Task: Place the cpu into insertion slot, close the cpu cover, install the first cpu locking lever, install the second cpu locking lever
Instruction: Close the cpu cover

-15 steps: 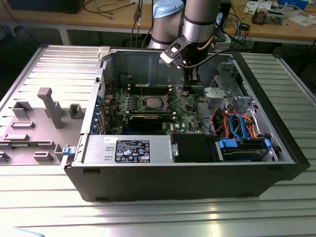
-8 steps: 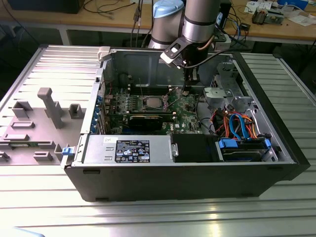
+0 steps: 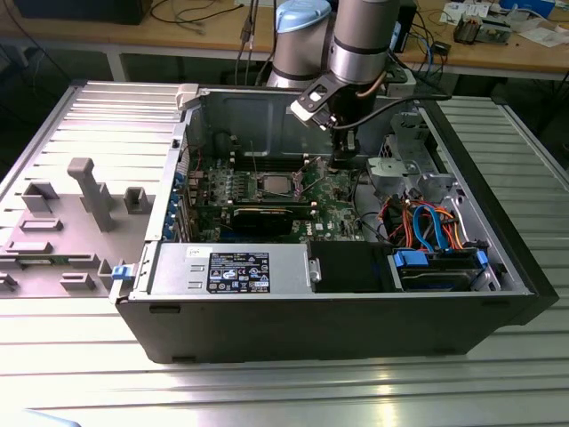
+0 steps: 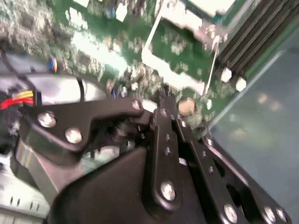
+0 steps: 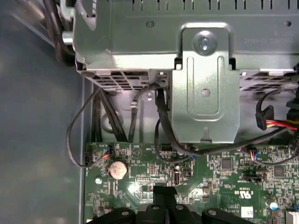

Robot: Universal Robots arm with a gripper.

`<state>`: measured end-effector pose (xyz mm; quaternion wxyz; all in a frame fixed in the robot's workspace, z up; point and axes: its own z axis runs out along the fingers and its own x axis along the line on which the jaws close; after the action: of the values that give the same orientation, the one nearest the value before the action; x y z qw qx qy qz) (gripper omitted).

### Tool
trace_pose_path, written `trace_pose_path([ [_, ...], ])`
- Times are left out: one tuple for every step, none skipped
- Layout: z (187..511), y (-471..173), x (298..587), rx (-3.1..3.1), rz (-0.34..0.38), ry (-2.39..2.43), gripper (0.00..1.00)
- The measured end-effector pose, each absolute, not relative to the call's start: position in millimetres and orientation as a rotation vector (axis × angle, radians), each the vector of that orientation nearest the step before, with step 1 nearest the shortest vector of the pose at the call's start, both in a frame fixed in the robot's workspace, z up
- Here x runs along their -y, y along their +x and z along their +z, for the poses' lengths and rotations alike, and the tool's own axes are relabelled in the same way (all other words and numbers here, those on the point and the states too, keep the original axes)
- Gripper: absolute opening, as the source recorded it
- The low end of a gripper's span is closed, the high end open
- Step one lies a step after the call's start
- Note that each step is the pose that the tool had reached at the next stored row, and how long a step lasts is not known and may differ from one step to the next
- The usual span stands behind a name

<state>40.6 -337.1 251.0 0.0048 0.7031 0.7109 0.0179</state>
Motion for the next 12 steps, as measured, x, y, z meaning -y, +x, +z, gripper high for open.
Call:
trace_pose_path([
  [251.0,37.1,337.2,-2.227,0.056,2.202,0.11],
  [250.9,35.7,337.2,-2.227,0.057,2.202,0.11],
  [250.9,35.2,337.2,-2.227,0.057,2.203,0.11],
  [250.9,35.2,337.1,-2.227,0.057,2.202,0.11],
  [250.9,35.2,337.1,-2.227,0.057,2.203,0.11],
  [250.9,34.9,337.1,-2.227,0.057,2.203,0.11],
  [250.9,34.1,337.1,-2.227,0.057,2.203,0.11],
  [250.9,33.9,337.1,-2.227,0.057,2.203,0.11],
  [250.9,33.8,337.1,-2.227,0.057,2.203,0.11],
  [250.9,33.6,337.1,-2.227,0.057,2.203,0.11],
  [250.9,33.3,337.1,-2.227,0.057,2.203,0.11],
  [250.9,33.2,337.1,-2.227,0.057,2.203,0.11],
])
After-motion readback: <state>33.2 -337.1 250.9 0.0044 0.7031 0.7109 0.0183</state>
